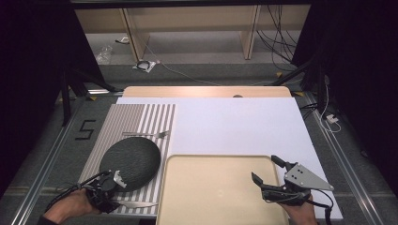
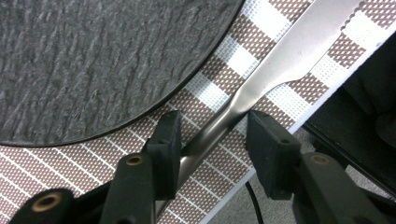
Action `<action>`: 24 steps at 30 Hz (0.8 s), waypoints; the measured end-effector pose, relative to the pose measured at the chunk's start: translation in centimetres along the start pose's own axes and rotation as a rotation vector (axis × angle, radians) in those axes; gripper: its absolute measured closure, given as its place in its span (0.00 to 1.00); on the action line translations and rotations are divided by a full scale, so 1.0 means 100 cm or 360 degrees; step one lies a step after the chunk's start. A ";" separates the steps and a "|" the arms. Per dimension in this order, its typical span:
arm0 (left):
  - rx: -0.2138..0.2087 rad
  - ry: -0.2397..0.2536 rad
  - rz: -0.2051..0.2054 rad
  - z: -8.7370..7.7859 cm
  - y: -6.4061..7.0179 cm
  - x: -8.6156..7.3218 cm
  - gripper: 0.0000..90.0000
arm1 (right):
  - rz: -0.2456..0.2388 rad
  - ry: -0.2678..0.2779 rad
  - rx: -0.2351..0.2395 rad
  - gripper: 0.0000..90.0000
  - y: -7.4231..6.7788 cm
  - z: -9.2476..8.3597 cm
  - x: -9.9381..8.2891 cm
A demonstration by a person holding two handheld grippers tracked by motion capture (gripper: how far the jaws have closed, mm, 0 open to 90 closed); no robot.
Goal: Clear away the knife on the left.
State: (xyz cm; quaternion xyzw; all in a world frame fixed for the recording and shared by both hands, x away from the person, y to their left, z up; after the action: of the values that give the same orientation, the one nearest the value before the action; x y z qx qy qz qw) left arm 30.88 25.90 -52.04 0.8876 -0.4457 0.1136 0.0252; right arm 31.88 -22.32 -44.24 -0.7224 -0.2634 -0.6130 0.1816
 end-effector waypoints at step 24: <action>-0.0033 -0.0070 0.0229 0.000 0.009 0.005 0.81 | -0.0005 -0.0029 0.0005 0.18 -0.001 0.001 -0.002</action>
State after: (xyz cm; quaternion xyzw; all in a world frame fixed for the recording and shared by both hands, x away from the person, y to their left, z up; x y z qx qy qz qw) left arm 30.40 24.95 -51.97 0.8552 -0.5099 0.0909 0.0164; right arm 31.90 -22.22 -44.42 -0.7273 -0.2671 -0.6062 0.1794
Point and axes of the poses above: each handheld gripper's, and its own axes: z roughly forward along the jaws, x roughly out of its top, y roughly to its right, the point moved 6 cm from there along z, roughly forward along the jaws, and after that the axes turned 7 degrees about y, right-handed, at the moved point
